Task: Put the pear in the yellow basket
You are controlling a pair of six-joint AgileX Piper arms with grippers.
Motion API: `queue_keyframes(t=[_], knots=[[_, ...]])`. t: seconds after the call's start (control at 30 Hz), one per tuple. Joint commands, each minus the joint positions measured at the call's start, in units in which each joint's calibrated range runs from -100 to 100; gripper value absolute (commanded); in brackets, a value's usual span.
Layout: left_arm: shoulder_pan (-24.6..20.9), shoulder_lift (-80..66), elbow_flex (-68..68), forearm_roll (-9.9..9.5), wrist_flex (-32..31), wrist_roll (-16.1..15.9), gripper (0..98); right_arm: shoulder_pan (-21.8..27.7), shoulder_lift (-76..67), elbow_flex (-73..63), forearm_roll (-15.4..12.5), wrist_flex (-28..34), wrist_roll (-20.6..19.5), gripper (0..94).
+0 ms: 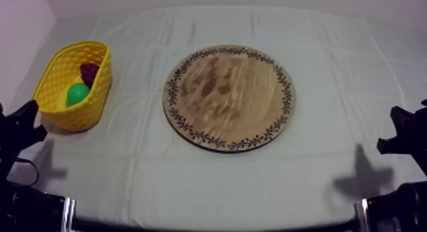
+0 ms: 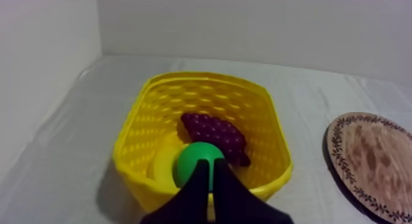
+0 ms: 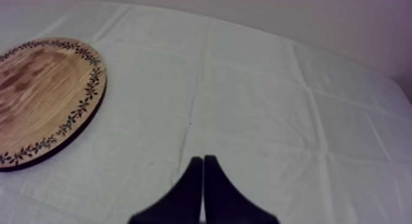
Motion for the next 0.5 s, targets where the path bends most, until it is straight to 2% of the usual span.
queue_keyframes(t=[0.0, 0.47], knots=[[0.3, 0.0, 0.0, -0.09, -0.1, 0.1, 0.0, 0.0, 0.0, 0.1, 0.0, 0.0, 0.0, 0.5], [0.9, -0.2, 0.0, 0.76, 0.1, -0.2, 0.0, 0.0, 0.0, 0.1, 0.0, 0.0, 0.0, 0.5]])
